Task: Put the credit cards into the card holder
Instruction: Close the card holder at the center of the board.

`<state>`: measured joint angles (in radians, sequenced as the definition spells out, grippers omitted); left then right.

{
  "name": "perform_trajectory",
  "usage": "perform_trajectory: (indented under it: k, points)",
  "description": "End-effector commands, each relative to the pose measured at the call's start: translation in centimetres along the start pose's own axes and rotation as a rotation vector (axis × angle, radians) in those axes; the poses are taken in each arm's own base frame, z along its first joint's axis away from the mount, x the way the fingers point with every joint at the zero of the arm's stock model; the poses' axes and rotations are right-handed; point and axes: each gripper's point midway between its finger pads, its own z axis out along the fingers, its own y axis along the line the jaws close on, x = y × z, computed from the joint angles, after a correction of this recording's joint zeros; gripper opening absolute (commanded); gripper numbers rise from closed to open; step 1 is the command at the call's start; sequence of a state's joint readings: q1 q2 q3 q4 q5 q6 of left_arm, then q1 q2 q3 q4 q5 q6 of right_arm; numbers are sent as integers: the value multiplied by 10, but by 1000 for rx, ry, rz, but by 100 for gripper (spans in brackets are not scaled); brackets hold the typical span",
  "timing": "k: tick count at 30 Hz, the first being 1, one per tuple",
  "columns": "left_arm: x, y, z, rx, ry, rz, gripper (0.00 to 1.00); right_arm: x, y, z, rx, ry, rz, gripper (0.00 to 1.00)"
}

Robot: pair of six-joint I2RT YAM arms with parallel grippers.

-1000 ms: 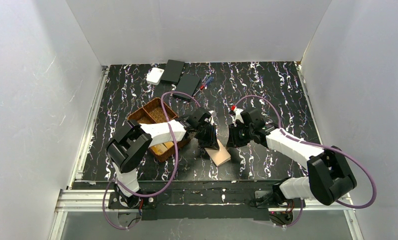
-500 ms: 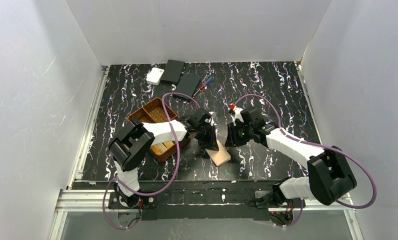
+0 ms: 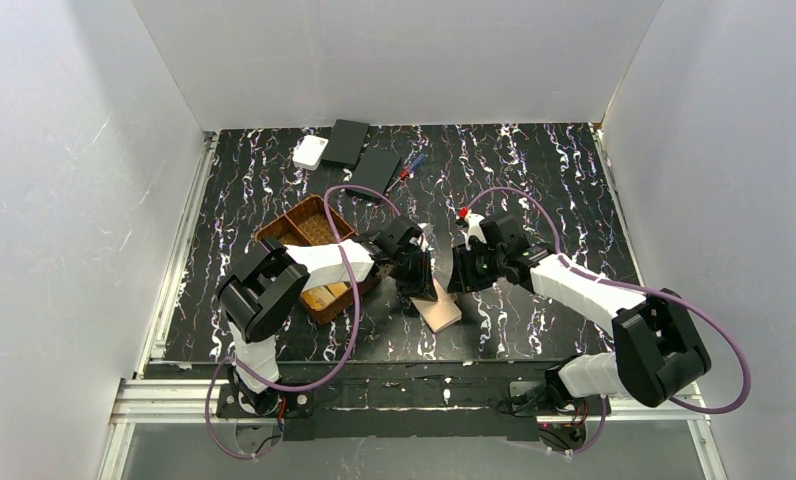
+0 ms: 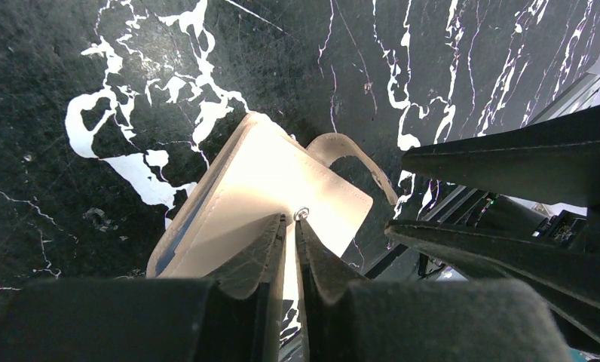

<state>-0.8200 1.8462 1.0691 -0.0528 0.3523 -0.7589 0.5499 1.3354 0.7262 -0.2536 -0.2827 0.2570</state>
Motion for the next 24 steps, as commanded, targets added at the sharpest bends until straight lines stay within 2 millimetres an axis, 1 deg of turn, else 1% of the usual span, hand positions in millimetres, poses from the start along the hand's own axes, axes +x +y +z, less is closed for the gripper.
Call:
perform_trajectory:
  k: [1, 4, 12, 20, 22, 24]
  points:
    - [-1, 1, 1, -1, 4, 6, 9, -21, 10, -2, -42, -55, -29, 43]
    - [-1, 0, 2, 4, 4, 5, 9, -18, 8, 1, -40, -45, -21, 42]
    - [0, 1, 1, 1, 5, 5, 8, -21, 3, 3, -9, -58, -11, 29]
    - [0, 1, 1, 4, 5, 6, 8, -18, -1, 4, 9, -45, -10, 21]
    - [0, 0, 1, 4, 3, 7, 8, -19, -1, 3, 12, -44, -10, 21]
    - [0, 0, 1, 4, 3, 8, 8, -19, -1, 3, 14, -44, -13, 24]
